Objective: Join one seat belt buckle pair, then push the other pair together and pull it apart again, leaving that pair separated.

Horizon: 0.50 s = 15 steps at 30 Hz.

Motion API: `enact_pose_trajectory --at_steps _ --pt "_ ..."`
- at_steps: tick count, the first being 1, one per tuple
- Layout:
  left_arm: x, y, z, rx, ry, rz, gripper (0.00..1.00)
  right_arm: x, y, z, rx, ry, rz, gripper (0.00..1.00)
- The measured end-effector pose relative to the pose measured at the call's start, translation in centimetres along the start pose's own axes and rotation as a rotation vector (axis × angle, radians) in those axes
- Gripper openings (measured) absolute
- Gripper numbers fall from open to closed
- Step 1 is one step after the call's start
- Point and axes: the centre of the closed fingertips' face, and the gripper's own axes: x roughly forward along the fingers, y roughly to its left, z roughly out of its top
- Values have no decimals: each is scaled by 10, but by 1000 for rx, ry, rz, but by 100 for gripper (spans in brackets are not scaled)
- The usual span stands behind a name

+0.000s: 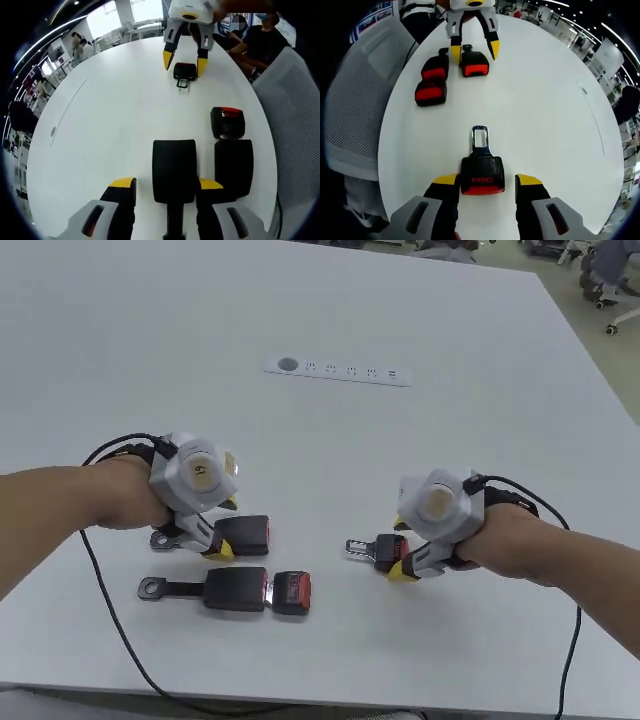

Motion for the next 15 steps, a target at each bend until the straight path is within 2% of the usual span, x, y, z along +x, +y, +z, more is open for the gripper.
enact_pose_trajectory --at_steps 2,4,6,11,14,15 --pt "-3 3 -2 -6 -2 22 61 0 -1 1 0 -4 -14 44" --pt "-11 6 0 -54 -43 45 63 -2 -1 0 12 -7 -29 48" --pt "-23 9 2 -87 -85 62 65 -4 2 2 19 -17 -33 48" --pt "-44 -1 -7 -94 -92 84 71 -18 7 12 64 -74 -75 49" --pt "-59 -8 -11 -140 -122 121 76 -25 10 15 97 -102 -105 50" --pt "-63 -12 -14 -158 -128 128 76 -30 14 19 137 -126 -114 51"
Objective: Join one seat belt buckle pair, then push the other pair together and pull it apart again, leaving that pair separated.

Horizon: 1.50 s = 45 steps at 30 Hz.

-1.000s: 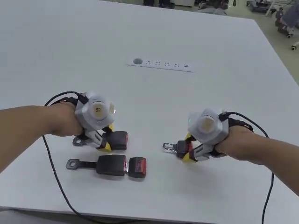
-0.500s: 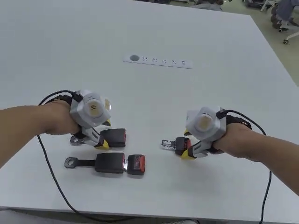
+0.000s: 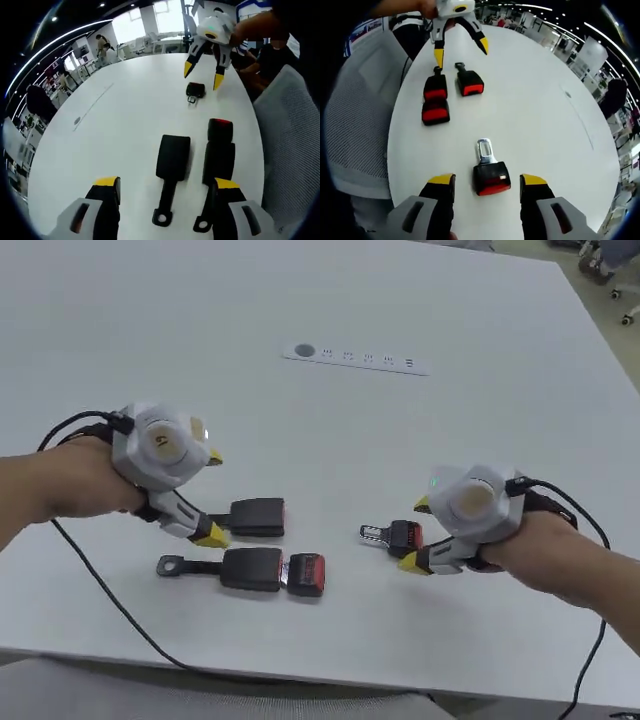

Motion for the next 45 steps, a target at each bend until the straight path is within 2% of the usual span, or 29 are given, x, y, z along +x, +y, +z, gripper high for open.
enact_pose_trajectory --at_steps 2,3,4,6,8,14,19,23,26,28,29,30,36,42,45 --pt "-7 -5 -7 -17 -7 16 79 -5 6 2 45 -32 -4 52" --pt "-8 -5 -12 -21 -7 15 80 -7 8 1 48 -33 -5 53" --pt "-12 -11 -15 -27 -7 19 81 -10 12 0 50 -30 -7 53" --pt "-18 -18 -17 -41 -11 28 84 -15 19 -2 68 -39 -17 54" --pt "-23 -20 -23 -67 -27 39 86 -19 25 -2 98 -50 -21 56" --pt "-38 -29 -41 -133 -35 70 90 -26 38 -2 181 -98 -41 62" --pt "-45 -43 -54 -180 -25 78 89 -25 63 -4 254 -118 5 64" --pt "-47 -52 -65 -198 -18 74 90 -21 73 -10 277 -116 7 65" --pt "-48 -63 -61 -212 -29 69 90 -23 76 -8 285 -125 2 66" --pt "-48 -66 -64 -210 -25 67 91 -25 78 -6 298 -141 -10 67" --pt "-48 -72 -62 -212 -23 66 91 -27 79 -5 301 -148 -17 68" --pt "-49 -73 -63 -220 -23 67 92 -28 79 -4 298 -154 -23 70" --pt "-57 -80 -69 -249 -39 73 93 -36 80 0 295 -178 -59 81" --pt "-60 -81 -62 -243 -52 97 95 -38 85 0 281 -176 -63 82" --pt "-61 -81 -64 -237 -49 102 95 -40 87 2 280 -179 -65 82"
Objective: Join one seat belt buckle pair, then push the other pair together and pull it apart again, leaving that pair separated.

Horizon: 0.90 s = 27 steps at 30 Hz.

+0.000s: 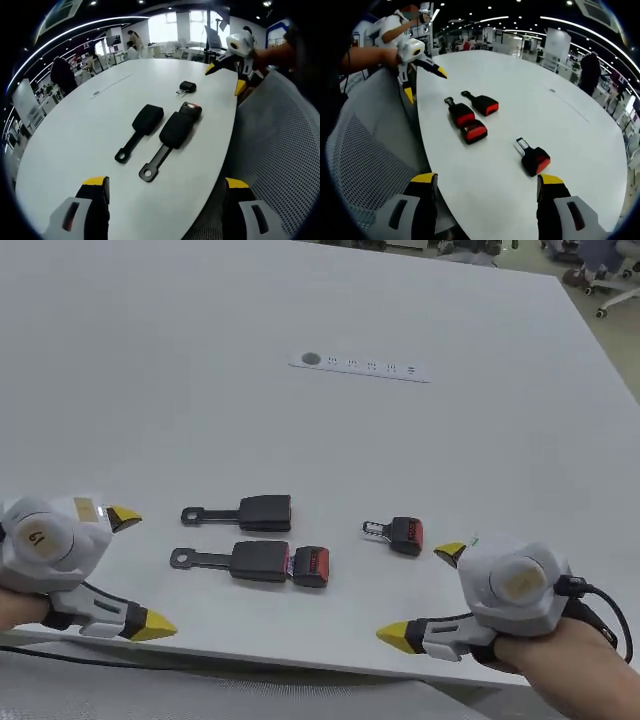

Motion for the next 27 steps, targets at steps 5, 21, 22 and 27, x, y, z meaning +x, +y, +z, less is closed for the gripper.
enact_pose_trajectory --at_steps 5,21,22,27 --pt "-7 0 -6 5 7 9 96 -1 0 4 -2 -8 -4 82" --pt "-14 -3 -4 -19 -34 55 94 -2 -3 5 6 -19 -24 82" --pt "-14 -4 -3 -21 -34 56 94 -2 -3 5 7 -20 -26 83" --pt "-15 -1 -1 -40 -52 71 98 -4 -9 3 23 -25 -44 87"
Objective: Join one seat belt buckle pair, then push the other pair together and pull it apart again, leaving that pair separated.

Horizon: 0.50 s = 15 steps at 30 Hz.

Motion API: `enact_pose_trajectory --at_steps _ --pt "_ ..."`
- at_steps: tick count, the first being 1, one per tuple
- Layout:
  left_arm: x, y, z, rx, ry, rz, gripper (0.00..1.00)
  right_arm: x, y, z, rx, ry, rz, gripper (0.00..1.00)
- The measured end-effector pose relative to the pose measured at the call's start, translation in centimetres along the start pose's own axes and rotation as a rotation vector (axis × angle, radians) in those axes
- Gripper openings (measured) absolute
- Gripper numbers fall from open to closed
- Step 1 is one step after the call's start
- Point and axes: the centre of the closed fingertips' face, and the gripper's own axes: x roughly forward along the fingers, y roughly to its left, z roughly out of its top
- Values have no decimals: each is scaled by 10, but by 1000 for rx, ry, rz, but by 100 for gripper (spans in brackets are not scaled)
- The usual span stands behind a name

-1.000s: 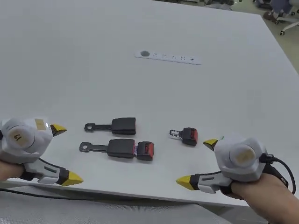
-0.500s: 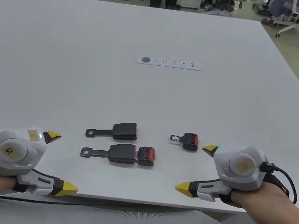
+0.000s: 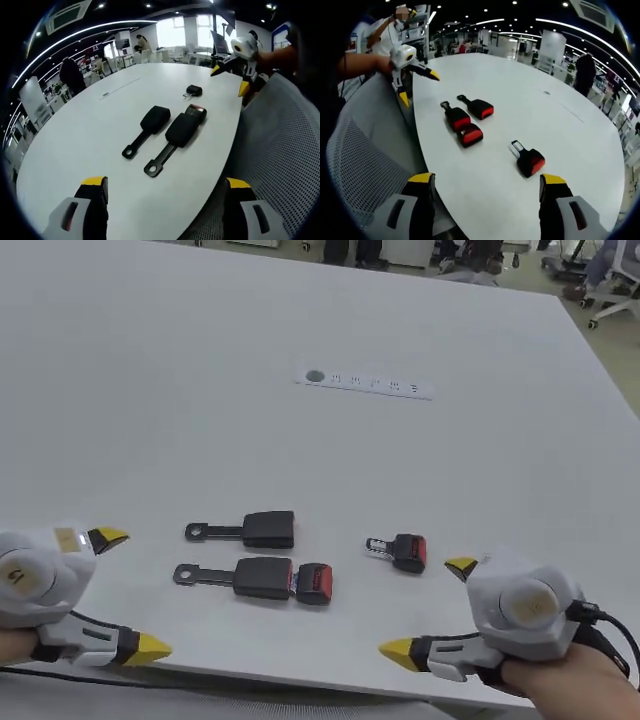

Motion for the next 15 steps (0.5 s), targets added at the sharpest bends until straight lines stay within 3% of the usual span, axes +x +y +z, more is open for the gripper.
enact_pose_trajectory --at_steps 3,8,15 --pt "0 8 -1 -31 -16 18 100 -2 -5 -2 21 -5 -9 91" --pt "0 12 1 -74 -40 35 100 -5 -5 0 47 -30 -23 99" --pt "1 16 1 -118 -61 40 100 -5 -5 0 71 -36 -29 99"
